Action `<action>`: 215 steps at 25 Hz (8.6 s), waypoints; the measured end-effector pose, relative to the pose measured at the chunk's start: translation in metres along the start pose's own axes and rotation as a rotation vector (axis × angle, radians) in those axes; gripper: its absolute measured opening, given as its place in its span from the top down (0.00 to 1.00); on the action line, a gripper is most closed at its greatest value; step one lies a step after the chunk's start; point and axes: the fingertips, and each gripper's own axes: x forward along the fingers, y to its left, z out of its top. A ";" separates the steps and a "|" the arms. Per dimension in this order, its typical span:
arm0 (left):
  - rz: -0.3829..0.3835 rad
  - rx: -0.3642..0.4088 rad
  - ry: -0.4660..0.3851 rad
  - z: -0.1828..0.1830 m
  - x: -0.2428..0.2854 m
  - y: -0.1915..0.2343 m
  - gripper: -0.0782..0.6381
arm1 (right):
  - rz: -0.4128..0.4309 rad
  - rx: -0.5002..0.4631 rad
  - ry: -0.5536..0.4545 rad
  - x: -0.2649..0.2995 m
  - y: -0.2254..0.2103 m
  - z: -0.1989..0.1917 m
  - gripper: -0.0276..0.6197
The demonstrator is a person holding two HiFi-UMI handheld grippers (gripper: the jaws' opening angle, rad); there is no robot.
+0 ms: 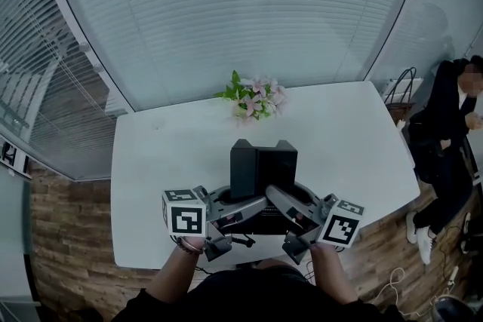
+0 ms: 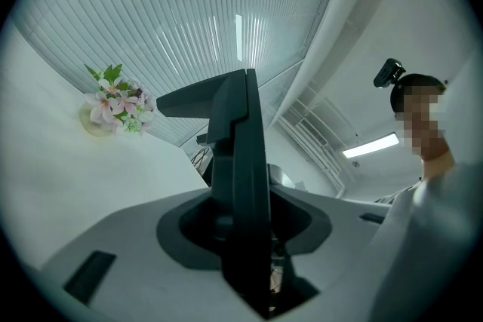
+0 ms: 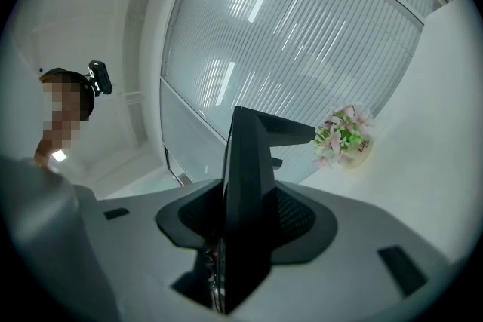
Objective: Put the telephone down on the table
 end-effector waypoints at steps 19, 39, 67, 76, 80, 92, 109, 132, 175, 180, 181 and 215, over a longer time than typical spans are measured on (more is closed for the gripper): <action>0.054 -0.001 -0.086 0.007 0.010 0.012 0.63 | 0.066 0.014 0.082 0.007 -0.014 0.009 0.67; 0.072 -0.011 -0.078 0.000 0.018 0.032 0.63 | 0.071 0.044 0.097 0.006 -0.036 0.004 0.67; 0.084 -0.076 -0.072 -0.032 0.015 0.073 0.63 | 0.047 0.095 0.131 0.005 -0.076 -0.030 0.67; 0.094 -0.091 -0.074 -0.044 0.014 0.085 0.63 | 0.049 0.114 0.151 0.004 -0.089 -0.043 0.66; 0.099 -0.100 -0.071 -0.049 0.015 0.092 0.63 | 0.048 0.125 0.164 0.003 -0.097 -0.049 0.66; 0.102 -0.124 -0.068 -0.064 0.016 0.110 0.63 | 0.043 0.146 0.193 0.002 -0.115 -0.062 0.66; 0.131 -0.130 -0.059 -0.082 0.019 0.127 0.62 | 0.040 0.172 0.209 -0.004 -0.133 -0.078 0.67; 0.241 -0.106 -0.050 -0.088 0.017 0.137 0.60 | 0.094 0.223 0.197 -0.005 -0.143 -0.085 0.67; 0.525 -0.079 0.054 -0.084 -0.010 0.165 0.54 | 0.016 0.327 0.264 0.004 -0.153 -0.097 0.70; 0.538 -0.075 0.066 -0.084 -0.009 0.165 0.54 | -0.016 0.296 0.290 0.004 -0.154 -0.099 0.70; 0.540 -0.074 0.068 -0.084 -0.009 0.165 0.54 | -0.036 0.267 0.302 0.003 -0.157 -0.100 0.71; 0.565 -0.039 0.084 -0.081 -0.013 0.168 0.57 | -0.234 0.056 0.335 0.002 -0.171 -0.094 0.59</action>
